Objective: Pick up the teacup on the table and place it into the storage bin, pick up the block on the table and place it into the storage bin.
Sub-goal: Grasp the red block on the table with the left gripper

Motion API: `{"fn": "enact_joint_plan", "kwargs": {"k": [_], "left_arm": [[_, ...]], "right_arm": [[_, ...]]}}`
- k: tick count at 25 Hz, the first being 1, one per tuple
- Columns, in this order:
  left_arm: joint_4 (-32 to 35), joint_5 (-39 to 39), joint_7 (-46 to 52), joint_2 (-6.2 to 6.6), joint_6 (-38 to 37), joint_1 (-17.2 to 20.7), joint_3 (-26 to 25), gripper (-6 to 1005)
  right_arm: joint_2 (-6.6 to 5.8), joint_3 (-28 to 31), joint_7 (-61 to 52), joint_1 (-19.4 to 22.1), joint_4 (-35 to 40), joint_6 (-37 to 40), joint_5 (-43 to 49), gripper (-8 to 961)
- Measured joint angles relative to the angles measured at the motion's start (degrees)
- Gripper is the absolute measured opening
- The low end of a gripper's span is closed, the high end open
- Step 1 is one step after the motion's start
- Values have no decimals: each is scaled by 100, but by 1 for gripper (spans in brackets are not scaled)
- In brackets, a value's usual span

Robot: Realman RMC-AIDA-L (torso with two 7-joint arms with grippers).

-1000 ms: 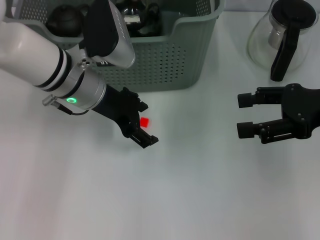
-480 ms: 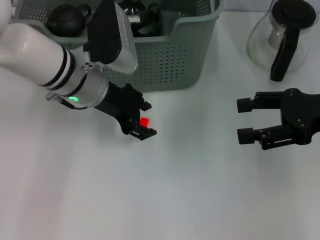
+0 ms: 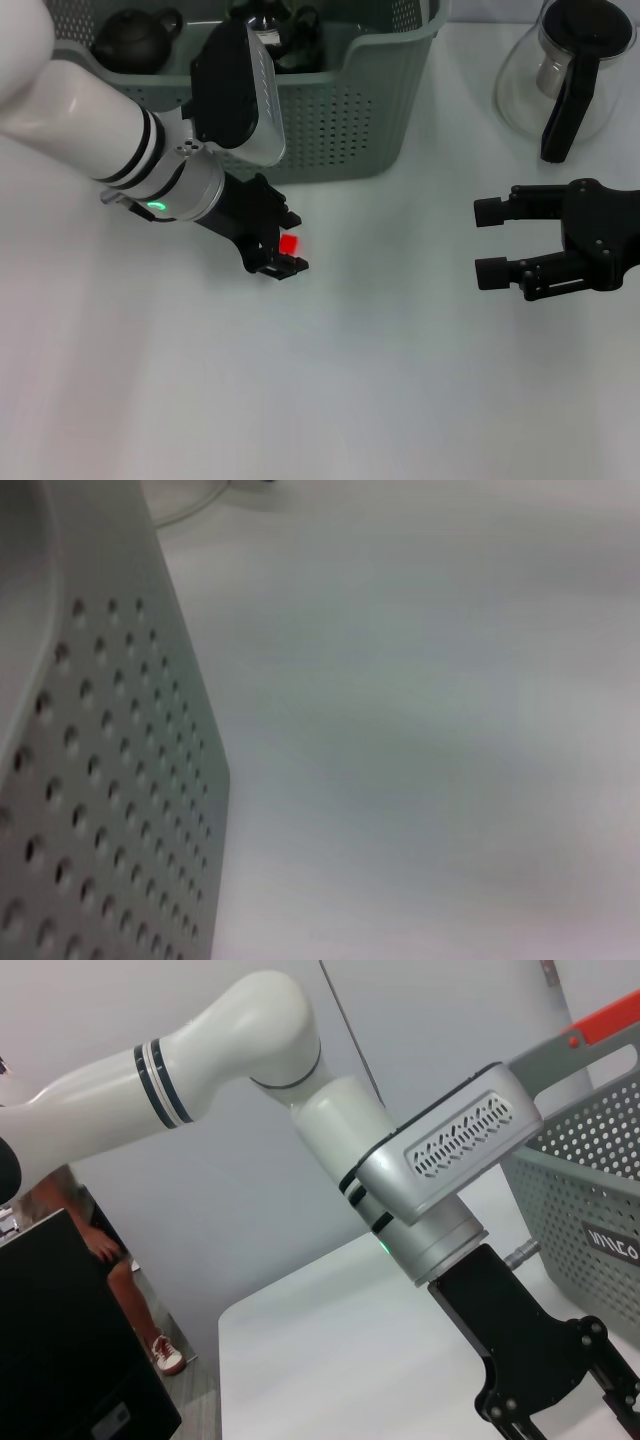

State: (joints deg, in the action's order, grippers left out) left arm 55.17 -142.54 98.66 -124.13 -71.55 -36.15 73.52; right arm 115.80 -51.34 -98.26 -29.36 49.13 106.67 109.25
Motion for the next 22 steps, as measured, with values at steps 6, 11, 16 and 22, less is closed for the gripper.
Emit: {"fn": "enact_joint_plan", "kwargs": {"k": [6,11,16,22], "left_arm": [[-41,-2,-1,12,78,-1,5,553],[-57,-2,-3,12,99,16,5,546],[-143,-2,-5,12,137,5,5,539],[-181,-2,-5,12,177,3,4,421]], "right_arm": [[4,1,0,0,0,3,0,920],[14,-4,0,0,0,4,0,920],[13,1,0,0,0,5,0,919],[13,1,0,15,0,10,0,919]]}}
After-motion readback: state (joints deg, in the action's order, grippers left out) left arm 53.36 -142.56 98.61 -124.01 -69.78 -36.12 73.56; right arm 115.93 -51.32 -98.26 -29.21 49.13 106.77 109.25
